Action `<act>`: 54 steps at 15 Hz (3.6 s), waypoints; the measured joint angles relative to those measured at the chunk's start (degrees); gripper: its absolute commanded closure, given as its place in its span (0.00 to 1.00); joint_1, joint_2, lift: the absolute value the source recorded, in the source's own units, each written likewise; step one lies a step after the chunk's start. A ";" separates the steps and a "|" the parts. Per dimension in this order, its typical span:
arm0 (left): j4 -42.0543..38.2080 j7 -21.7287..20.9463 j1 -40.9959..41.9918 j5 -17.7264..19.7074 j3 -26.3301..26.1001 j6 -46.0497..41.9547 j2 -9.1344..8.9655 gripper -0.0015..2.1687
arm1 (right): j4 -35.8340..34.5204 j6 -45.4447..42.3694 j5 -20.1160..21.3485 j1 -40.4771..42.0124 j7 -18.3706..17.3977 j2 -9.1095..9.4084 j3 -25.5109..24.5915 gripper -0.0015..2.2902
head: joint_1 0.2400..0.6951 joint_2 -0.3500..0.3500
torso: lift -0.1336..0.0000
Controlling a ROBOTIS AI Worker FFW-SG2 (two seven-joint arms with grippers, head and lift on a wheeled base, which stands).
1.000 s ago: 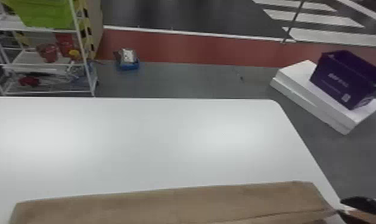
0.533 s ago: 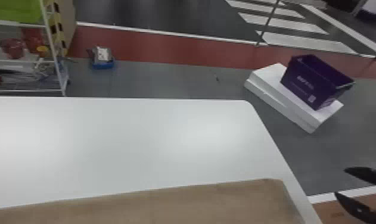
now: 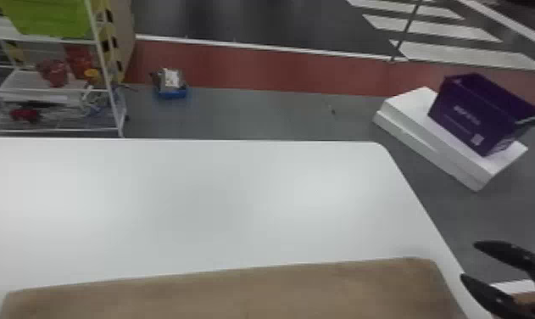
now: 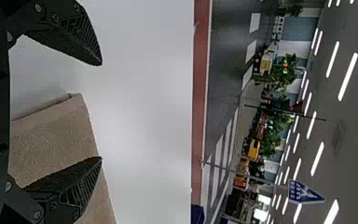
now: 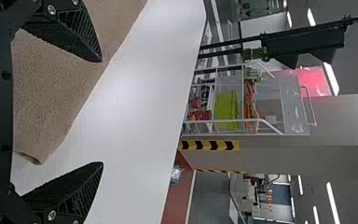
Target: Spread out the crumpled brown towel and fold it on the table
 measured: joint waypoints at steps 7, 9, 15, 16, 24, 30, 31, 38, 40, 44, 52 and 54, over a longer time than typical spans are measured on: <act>-2.85 2.36 1.90 1.08 -1.67 9.22 0.15 0.20 | 2.23 -4.14 1.72 1.09 0.00 1.72 -0.64 0.14 | 1.00 0.22 | 0.07; -5.16 3.16 4.25 1.80 -3.16 10.22 0.04 0.74 | 2.99 -5.46 1.99 1.09 0.00 1.56 -0.58 0.32 | 1.00 0.17 | 0.07; -10.42 6.67 8.84 1.45 -8.79 17.46 -0.02 0.94 | 5.03 -6.57 1.30 0.10 0.00 0.47 -0.69 0.21 | 1.00 0.00 | 0.07; -9.88 7.35 8.83 0.54 -9.82 17.05 -0.02 0.94 | 5.34 -7.00 1.10 0.06 0.00 0.29 -0.69 0.18 | 1.00 0.00 | 0.07; -3.17 10.32 6.24 -5.49 -11.52 9.96 0.56 0.94 | 6.18 -7.96 -0.22 0.05 0.00 -0.50 -1.84 0.16 | 1.00 0.01 | 0.07; -0.51 11.02 4.81 -6.73 -9.35 8.37 1.42 0.94 | 6.27 -8.26 -0.46 0.05 0.00 -0.50 -2.19 0.14 | 1.00 0.09 | 0.07; -0.18 10.97 4.54 -6.54 -8.55 8.01 1.45 0.94 | 6.28 -8.27 -0.64 0.05 0.00 -0.50 -2.30 0.14 | 1.00 0.11 | 0.07; -1.22 6.82 3.55 0.36 -1.69 9.96 1.14 0.50 | 3.68 -2.74 -1.42 0.91 0.00 0.14 -2.91 0.13 | 1.00 0.19 | 0.07; -4.04 5.53 3.89 3.77 0.68 14.95 0.92 0.28 | 1.21 2.60 -1.39 1.50 0.00 0.74 -3.64 0.13 | 1.00 0.19 | 0.07; -2.60 6.54 -1.09 1.66 2.65 24.26 1.84 0.28 | 0.57 4.94 1.17 2.50 0.00 1.22 -1.85 0.14 | 1.00 0.29 | 0.07; 4.83 7.34 -5.50 -0.47 3.60 23.91 5.80 0.28 | 5.10 4.16 4.30 0.69 0.00 1.54 4.59 0.14 | 1.00 0.52 | 0.07; 6.33 5.39 -6.49 0.00 4.18 23.30 6.54 0.26 | 4.97 4.20 4.80 0.58 0.00 1.77 4.86 0.14 | 1.00 0.54 | 0.07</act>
